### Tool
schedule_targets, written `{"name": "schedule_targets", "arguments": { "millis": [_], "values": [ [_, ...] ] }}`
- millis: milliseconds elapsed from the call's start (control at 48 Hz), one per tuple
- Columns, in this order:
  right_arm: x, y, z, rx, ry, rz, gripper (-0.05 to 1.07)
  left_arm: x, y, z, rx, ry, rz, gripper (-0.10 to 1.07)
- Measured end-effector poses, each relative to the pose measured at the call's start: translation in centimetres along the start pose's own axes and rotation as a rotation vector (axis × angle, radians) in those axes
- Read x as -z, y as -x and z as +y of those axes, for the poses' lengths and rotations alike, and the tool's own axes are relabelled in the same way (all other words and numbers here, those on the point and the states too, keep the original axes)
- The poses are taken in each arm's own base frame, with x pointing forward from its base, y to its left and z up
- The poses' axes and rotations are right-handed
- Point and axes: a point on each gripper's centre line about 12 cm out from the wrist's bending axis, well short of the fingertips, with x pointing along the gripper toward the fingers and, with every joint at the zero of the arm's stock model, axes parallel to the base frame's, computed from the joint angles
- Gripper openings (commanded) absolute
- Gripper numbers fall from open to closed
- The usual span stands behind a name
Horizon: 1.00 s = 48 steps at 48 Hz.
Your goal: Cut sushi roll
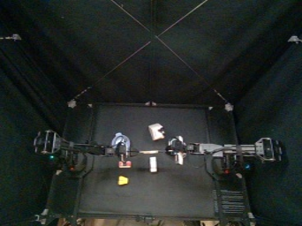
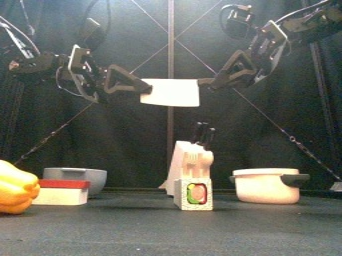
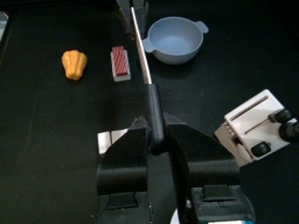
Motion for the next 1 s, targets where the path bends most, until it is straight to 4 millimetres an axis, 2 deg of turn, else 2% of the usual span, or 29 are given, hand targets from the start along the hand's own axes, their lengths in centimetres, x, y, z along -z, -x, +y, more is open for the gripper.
{"name": "schedule_targets", "arguments": {
  "millis": [354, 729, 1000],
  "values": [
    [2.9, -2.5, 0.1, -0.004, -0.029, 0.116, 0.39, 2.2, -0.5, -0.3, -0.005, 0.035, 0.074, 0.22],
    [5.0, -3.8, 0.5, -0.01, -0.044, 0.134, 0.39, 4.8, -1.1, -1.4, 0.006, 0.064, 0.157, 0.22],
    [6.3, -4.7, 1.0, -0.02, -0.027, 0.163, 0.4, 5.5, -1.3, -1.9, 0.02, 0.062, 0.18, 0.22]
  ]
}}
